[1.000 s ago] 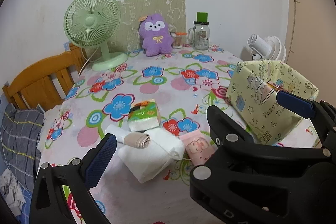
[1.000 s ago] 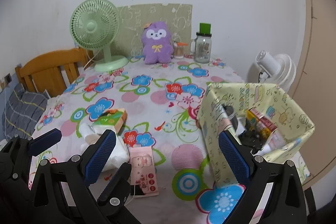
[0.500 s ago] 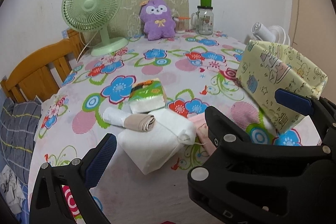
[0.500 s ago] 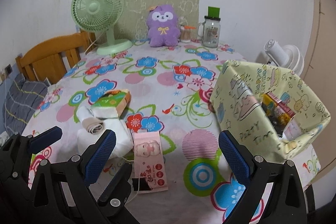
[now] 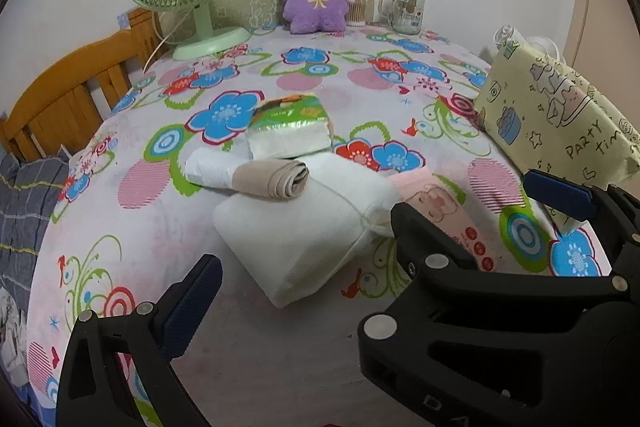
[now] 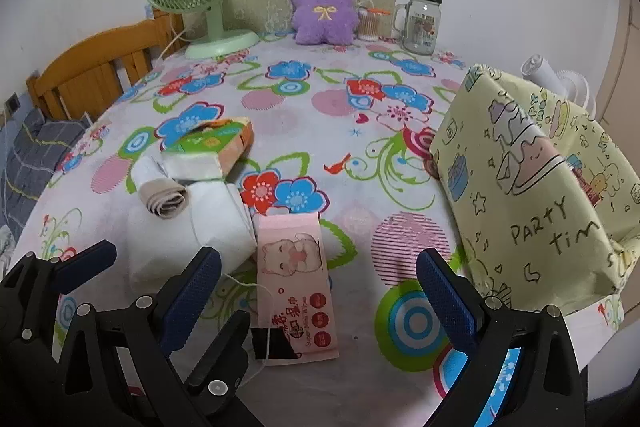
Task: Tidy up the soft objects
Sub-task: 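Move the right gripper to the pink wipes pack while the left approaches the white cloth bundle, then close the right gripper on the pink wipes pack while the left grasps the white cloth bundle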
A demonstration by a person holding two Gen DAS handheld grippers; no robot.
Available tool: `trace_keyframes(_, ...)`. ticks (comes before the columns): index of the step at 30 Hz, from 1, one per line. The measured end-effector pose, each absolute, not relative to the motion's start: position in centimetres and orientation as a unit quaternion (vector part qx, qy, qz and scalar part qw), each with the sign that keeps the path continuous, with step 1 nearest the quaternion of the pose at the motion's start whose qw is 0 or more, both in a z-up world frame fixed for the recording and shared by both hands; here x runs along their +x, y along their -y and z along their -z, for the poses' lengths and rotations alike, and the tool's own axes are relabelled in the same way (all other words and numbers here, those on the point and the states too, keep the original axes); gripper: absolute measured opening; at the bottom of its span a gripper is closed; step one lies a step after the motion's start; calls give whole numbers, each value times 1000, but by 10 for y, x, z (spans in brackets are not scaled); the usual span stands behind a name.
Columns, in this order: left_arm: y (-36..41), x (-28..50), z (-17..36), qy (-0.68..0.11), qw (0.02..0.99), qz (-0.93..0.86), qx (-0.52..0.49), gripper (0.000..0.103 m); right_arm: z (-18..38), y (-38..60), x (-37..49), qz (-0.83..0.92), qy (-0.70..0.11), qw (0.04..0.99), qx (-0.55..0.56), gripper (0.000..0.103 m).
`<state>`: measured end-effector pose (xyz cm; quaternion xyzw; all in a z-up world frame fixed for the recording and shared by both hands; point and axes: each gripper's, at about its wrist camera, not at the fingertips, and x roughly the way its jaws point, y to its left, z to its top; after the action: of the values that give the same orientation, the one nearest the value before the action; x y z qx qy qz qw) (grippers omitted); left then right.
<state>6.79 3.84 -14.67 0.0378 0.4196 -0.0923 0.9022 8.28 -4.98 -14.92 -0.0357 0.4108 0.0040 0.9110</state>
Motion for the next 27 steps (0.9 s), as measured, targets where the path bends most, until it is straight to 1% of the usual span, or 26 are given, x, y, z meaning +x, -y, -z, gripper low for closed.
trace_keyframes(3,-38,68,150,-424,900,93,38,103,153,51,84,-3,-417,908,-35,98)
trace_keyframes(5,-37,69,151,-426,899,94,37,103,155,51,85,-4,-422,906,-35,92)
trace_keyframes(9,-37,69,153,-429,898,93,37,103,159,53,85,-15,-435,900,-26,84)
trace_keyframes(11,-37,69,153,-429,898,92,38,103,160,54,86,-20,-442,897,-19,77)
trace_keyframes(15,-36,70,153,-430,897,91,37,103,162,55,86,-26,-449,893,-15,69)
trace_keyframes(19,-36,70,154,-430,897,92,38,103,162,59,86,-23,-453,891,-14,56)
trace_keyframes(21,-35,71,153,-430,897,91,41,103,162,62,87,-23,-455,890,-13,52)
trace_keyframes(22,-34,71,153,-430,897,91,42,103,162,62,87,-23,-455,890,-14,46)
trace_keyframes(23,-33,72,153,-430,897,91,44,103,162,62,88,-23,-455,890,-16,43)
trace_keyframes(27,-32,78,152,-430,898,80,49,103,161,65,91,-20,-454,891,-18,43)
